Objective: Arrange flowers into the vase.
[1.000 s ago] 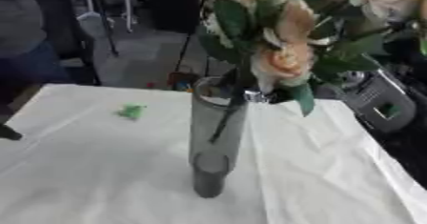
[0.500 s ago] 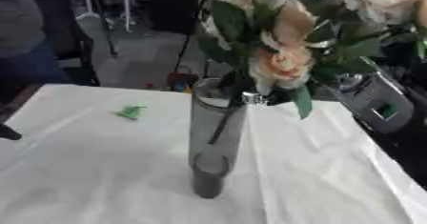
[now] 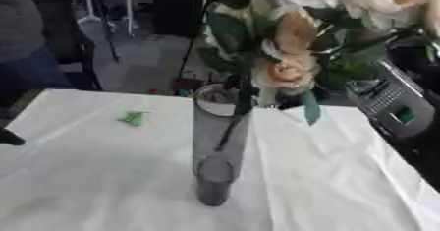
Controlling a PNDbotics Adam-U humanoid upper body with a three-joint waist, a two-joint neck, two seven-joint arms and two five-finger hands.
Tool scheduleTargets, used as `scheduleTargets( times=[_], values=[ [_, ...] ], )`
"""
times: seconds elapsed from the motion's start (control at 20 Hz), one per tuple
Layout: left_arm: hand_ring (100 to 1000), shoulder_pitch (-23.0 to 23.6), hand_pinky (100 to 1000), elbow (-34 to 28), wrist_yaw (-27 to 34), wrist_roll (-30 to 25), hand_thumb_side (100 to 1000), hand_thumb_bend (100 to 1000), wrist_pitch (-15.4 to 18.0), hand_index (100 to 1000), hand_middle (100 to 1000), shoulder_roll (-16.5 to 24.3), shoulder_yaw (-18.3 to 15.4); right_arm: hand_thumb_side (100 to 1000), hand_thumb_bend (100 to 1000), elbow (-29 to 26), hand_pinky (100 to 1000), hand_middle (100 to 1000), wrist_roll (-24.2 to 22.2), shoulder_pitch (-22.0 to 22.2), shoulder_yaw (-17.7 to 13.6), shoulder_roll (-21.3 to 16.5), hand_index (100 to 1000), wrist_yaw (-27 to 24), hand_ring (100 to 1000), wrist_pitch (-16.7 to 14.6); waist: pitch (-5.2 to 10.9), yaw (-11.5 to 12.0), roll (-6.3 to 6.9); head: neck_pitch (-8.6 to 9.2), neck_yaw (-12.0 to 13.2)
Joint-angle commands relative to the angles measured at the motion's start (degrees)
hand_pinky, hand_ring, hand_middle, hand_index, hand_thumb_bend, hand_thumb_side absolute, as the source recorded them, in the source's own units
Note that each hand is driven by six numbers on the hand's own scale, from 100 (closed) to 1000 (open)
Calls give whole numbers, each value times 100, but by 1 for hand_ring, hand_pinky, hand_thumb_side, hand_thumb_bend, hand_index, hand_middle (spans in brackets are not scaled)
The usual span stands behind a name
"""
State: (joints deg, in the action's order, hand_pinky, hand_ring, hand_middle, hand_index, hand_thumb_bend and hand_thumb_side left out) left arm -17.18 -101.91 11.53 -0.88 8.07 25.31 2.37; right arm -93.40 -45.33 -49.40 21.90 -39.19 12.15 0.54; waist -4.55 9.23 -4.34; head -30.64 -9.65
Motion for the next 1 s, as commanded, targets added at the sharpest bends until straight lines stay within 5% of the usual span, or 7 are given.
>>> scheduleTargets(
  times=[0.05,0.35,1.0],
  values=[
    [491,-51,571,-66,3,20,846,1000,11,698,631,170,-67,961,152,-133,967,1000,11,-70,-64,-194,1000,-21,1000,36,80,-9,39,5,8],
    [491,-46,571,-66,3,21,846,1000,9,698,631,172,-67,839,406,-126,998,1000,-275,-48,-21,-190,1000,51,1000,19,80,-16,45,1,10],
    [491,-49,571,-66,3,22,847,1000,10,698,631,168,-68,870,394,-42,992,1000,-284,-46,-65,-171,1000,20,1000,27,77,-9,41,13,20]
  ],
)
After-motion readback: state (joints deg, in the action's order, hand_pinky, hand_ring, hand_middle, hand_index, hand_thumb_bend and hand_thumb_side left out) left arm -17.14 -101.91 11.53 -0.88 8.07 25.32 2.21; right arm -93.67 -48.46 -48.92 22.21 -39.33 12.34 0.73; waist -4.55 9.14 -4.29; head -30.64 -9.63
